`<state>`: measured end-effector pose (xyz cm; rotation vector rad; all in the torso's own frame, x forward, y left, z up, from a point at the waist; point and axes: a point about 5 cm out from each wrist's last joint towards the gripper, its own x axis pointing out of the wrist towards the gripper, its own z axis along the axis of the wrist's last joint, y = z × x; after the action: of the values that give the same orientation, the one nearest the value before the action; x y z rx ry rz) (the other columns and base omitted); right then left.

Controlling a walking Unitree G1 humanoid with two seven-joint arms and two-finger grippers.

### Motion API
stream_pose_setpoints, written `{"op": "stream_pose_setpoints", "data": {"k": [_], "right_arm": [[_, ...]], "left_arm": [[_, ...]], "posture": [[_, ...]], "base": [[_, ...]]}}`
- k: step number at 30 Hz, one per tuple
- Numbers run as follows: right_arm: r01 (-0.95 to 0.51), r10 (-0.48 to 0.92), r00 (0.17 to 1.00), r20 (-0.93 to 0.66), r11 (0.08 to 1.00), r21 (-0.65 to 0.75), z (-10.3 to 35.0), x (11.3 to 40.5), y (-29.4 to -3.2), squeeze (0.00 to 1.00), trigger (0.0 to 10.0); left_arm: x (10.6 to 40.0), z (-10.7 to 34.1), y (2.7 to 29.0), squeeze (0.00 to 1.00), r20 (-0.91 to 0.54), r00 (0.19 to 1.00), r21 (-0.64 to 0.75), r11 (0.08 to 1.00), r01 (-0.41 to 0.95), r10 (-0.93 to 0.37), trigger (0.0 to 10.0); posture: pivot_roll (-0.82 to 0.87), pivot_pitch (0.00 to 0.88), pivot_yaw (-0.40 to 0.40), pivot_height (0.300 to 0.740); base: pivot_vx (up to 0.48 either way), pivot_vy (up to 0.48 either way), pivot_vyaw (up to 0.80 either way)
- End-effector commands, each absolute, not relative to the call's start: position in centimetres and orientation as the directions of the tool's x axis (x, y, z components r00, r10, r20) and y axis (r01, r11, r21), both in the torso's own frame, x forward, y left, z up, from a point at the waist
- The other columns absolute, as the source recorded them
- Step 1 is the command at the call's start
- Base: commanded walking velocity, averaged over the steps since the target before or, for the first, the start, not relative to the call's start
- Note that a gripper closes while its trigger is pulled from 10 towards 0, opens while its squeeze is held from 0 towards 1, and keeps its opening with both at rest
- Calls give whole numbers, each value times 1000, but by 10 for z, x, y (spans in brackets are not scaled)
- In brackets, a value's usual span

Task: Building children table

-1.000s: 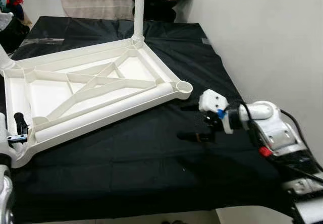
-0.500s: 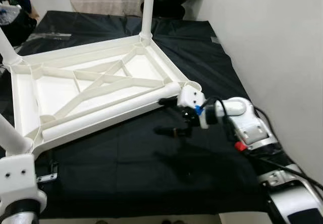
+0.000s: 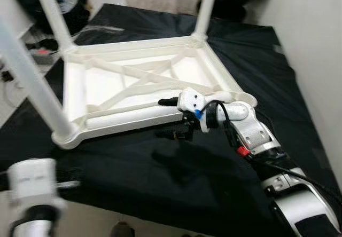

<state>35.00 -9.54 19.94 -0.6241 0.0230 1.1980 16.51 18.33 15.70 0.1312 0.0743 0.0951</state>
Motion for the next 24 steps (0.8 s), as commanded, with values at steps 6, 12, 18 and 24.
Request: {"op": "stream_pose_setpoints", "data": {"k": [6, 12, 18, 24], "right_arm": [[-852, 795, 448, -409, 242, -464, 198, 360, -111, 0, 10000], [-869, 707, 442, -553, 184, -459, 197, 364, -143, 0, 10000], [-909, 699, 358, -619, 109, -402, 217, 364, -167, 0, 10000], [-940, 666, 240, -706, -23, -341, 213, 357, -168, 0, 10000]], "left_arm": [[186, 147, 136, 0, -94, 945, 143, 935, 325, -314, 10000], [197, 150, 125, 0, -69, 915, 132, 905, 404, -398, 10000], [195, 148, 123, 0, -65, 908, 138, 898, 418, -413, 10000], [196, 147, 122, 0, -62, 906, 145, 894, 424, -419, 10000]], "posture": [[41, 153, -100, 740], [31, 153, -95, 740], [25, 147, -98, 740], [19, 145, -101, 740]], "base": [[0, 0, 645], [0, 0, 0], [0, 0, 0], [0, 0, 0]]}}
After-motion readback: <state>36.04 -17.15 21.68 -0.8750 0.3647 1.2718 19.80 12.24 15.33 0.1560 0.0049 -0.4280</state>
